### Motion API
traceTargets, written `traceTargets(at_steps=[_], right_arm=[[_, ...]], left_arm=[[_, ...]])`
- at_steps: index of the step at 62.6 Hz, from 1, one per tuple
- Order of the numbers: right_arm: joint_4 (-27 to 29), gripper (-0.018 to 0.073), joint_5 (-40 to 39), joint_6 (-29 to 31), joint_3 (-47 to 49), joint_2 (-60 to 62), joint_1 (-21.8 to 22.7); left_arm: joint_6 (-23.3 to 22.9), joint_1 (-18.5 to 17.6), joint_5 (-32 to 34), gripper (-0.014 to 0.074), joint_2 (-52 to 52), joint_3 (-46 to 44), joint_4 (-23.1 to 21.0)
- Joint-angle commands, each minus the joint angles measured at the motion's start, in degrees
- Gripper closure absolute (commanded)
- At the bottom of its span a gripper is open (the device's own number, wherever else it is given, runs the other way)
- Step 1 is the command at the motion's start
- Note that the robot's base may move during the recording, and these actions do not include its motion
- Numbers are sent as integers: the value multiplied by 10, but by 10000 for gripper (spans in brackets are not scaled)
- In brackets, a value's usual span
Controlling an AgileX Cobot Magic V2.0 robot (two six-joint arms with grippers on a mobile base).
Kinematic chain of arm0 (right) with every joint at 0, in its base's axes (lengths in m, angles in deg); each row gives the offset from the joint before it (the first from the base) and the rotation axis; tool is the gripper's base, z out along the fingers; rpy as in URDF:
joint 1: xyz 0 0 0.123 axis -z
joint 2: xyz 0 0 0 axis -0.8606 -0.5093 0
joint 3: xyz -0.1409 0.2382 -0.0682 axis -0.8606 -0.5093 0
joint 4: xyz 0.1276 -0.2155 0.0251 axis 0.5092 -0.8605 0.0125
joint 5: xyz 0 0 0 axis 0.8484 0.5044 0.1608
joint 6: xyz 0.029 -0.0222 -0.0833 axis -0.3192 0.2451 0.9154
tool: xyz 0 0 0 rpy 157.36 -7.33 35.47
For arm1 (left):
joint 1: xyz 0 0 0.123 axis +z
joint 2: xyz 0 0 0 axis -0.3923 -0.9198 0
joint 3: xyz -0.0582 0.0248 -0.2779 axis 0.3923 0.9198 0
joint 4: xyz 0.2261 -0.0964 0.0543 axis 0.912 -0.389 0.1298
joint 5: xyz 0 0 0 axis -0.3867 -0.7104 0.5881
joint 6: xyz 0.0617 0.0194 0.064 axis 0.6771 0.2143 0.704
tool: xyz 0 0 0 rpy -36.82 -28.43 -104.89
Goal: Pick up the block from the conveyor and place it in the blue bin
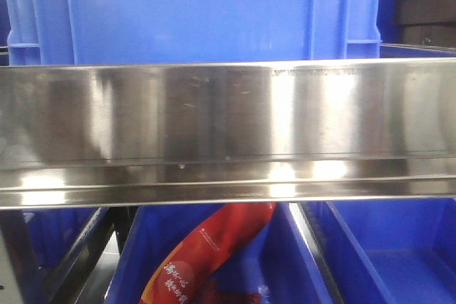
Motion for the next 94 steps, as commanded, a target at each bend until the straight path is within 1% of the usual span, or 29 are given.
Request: traceTargets(at_steps=[1,3,6,9,16,23,32,40,45,48,51,57,60,69,71,73,75,76,81,82,83,84,86,88,89,90,94], right_arm=[[0,722,15,4,36,-43,2],[0,722,15,4,45,-57,2],[2,722,13,4,58,-81,2],[3,722,13,4,74,-102,0],[4,722,12,4,112,-149,-18],[4,722,-4,5,150,-196,-65],[4,722,-45,5,201,-267,-150],[4,722,-50,5,255,-341,-220],[4,722,-58,5,289,-393,-250],[4,722,-65,5,307,-418,-261],[4,722,-71,5,324,-446,-269],[4,722,-73,5,348,-495,-271],[4,722,-74,5,357,-513,-271],[4,719,-80,5,373,-559,-271],[4,711,-81,5,373,-566,-271],[4,690,-84,5,373,-573,-271],[4,653,-85,5,373,-579,-271],[4,634,-85,5,373,-582,-271],[5,491,-85,5,373,-592,-271],[6,443,-85,5,373,-593,-271],[6,410,-85,5,373,-595,-271],[6,376,-85,5,373,-596,-271],[6,291,-85,5,373,-596,-271],[6,224,-84,5,373,-597,-271],[6,179,-84,5,373,-597,-271],[6,153,-82,5,373,-598,-271],[6,74,-81,5,373,-598,-271]], left_arm=[[57,-22,-28,708,-33,-42,-61],[68,-31,-36,708,-43,-51,-85],[85,-44,-47,708,-59,-64,-106],[95,-59,-55,708,-78,-73,-110],[95,-94,-58,708,-119,-89,-117],[95,-137,-58,708,-168,-116,-118],[96,-199,-53,708,-260,-175,-115],[96,-251,-53,708,-360,-244,-115],[96,-281,-52,708,-424,-296,-115],[96,-295,-51,708,-461,-321,-115],[96,-304,-52,708,-494,-347,-117],[96,-314,-52,708,-545,-386,-130],[96,-313,-51,708,-568,-401,-146],[96,-313,-43,704,-614,-422,-149],[96,-313,-42,684,-620,-422,-149],[96,-313,-42,640,-627,-422,-149],[96,-313,-42,591,-630,-422,-149],[96,-313,-42,547,-634,-422,-149],[96,-313,-42,372,-642,-422,-149],[96,-313,-42,315,-643,-422,-149],[96,-313,-42,277,-642,-422,-149],[96,-313,-42,220,-643,-422,-149],[96,-313,-42,150,-643,-422,-149],[96,-313,-41,82,-643,-422,-149],[96,-313,-41,61,-643,-422,-149],[96,-313,-41,44,-643,-422,-149],[96,-313,-41,10,-643,-422,-149]])
